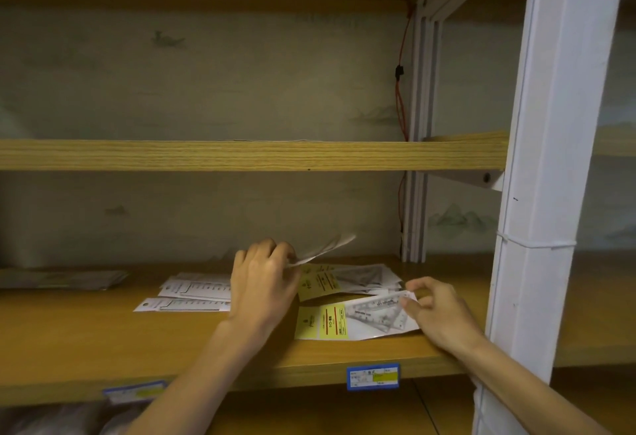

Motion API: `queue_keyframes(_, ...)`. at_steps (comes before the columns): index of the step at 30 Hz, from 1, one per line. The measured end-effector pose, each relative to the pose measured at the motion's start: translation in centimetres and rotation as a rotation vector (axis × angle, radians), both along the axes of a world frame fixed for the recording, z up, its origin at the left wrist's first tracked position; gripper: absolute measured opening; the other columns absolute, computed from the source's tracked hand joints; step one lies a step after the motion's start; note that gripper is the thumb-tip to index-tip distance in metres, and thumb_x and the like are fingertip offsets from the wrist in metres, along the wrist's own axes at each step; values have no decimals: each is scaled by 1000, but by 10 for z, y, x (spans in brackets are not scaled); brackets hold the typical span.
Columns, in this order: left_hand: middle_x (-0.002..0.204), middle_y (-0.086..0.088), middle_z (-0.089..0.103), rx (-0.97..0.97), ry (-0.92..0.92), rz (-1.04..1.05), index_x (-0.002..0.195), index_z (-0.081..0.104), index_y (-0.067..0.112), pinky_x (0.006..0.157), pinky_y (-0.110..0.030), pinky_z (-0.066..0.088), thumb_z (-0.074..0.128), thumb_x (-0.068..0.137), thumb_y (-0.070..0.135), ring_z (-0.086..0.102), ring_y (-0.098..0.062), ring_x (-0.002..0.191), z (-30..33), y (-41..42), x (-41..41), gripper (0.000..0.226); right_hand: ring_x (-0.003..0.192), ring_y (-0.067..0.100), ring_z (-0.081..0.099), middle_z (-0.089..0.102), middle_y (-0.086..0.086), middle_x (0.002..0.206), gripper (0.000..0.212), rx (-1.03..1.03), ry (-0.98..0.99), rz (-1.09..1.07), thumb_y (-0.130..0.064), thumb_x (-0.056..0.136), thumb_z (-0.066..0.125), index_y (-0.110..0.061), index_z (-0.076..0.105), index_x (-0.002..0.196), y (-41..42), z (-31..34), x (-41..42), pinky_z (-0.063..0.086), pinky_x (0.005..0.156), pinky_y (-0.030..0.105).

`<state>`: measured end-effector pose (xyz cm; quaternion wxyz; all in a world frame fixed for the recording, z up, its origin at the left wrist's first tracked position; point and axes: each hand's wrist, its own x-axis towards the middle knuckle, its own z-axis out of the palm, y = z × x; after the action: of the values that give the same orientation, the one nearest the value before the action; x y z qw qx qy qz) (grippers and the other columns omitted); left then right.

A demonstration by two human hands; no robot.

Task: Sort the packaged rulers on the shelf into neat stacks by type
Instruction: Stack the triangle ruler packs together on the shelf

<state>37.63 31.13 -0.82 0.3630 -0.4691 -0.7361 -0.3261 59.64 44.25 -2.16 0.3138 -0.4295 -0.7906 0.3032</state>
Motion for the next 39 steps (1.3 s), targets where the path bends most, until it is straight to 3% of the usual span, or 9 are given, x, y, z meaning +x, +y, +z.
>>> queue_keyframes(5, 80, 0, 61, -14, 3, -6, 84, 66, 19, 68, -34, 40, 77, 73, 20, 58, -23, 74, -1, 1, 2, 16, 85, 8, 57, 60, -4, 98, 31, 101, -141, -10, -34, 95, 57, -26, 52, 124, -1, 2, 3, 45, 62, 18)
queue_keyframes(10, 80, -1, 63, -39, 18, -16, 84, 67, 18, 67, -36, 43, 78, 72, 24, 60, -24, 74, -4, 5, 5, 17, 113, 16, 53, 62, -6, 111, 35, 305, -339, -46, -41, 94, 55, -28, 52, 126, -5, 4, 1, 47, 95, 36)
queue_keyframes(15, 82, -1, 63, -59, 61, -8, 86, 69, 18, 67, -36, 43, 78, 72, 24, 60, -24, 75, -5, 10, 6, 17, 77, 3, 60, 66, -9, 85, 13, 146, 93, 44, -31, 95, 56, -22, 63, 102, -10, 23, -6, 48, 66, 14)
queue_keyframes(19, 78, 0, 62, -62, 97, -14, 81, 70, 19, 65, -34, 42, 84, 67, 20, 60, -24, 71, -3, 15, 8, 20, 77, 11, 63, 71, -3, 74, 11, -75, 331, 53, -35, 93, 60, -25, 64, 93, -9, 44, -19, 52, 87, 35)
queue_keyframes(24, 76, 0, 61, -65, 155, -41, 78, 69, 20, 62, -34, 44, 88, 59, 16, 59, -24, 68, 0, 19, 9, 27, 57, 10, 60, 75, 5, 81, 35, -403, 407, 34, -38, 90, 64, -14, 58, 115, 1, 58, -38, 36, 46, 21)
queue_keyframes(27, 77, -1, 60, -49, 210, -99, 79, 68, 18, 61, -36, 43, 87, 59, 14, 58, -24, 69, -1, 19, 9, 28, 57, 15, 65, 75, 9, 80, 48, -595, 401, 53, -33, 85, 70, -10, 53, 124, 7, 62, -44, 33, 45, 22)
queue_keyframes(33, 81, -1, 58, -41, 271, -139, 83, 66, 18, 66, -34, 36, 86, 63, 21, 56, -23, 71, -5, 22, 3, 29, 62, 18, 65, 71, 12, 82, 40, -534, 378, 35, -12, 77, 79, -2, 61, 112, 13, 54, -58, 45, 43, 24)
queue_keyframes(36, 85, -1, 60, -80, 283, -95, 87, 64, 21, 71, -35, 39, 62, 79, 57, 57, -22, 75, -3, 17, -2, 37, 70, 23, 71, 72, 17, 87, 47, -504, 431, -34, -9, 77, 78, 0, 56, 117, 23, 51, -55, 59, 58, 34)
queue_keyframes(39, 93, 0, 62, -109, 167, -78, 97, 65, 24, 78, -38, 43, 29, 89, 71, 59, -20, 86, -1, 6, -5, 59, 73, 23, 67, 70, 17, 88, 34, -441, 415, -86, -10, 79, 76, 0, 60, 108, 31, 48, -42, 49, 54, 30)
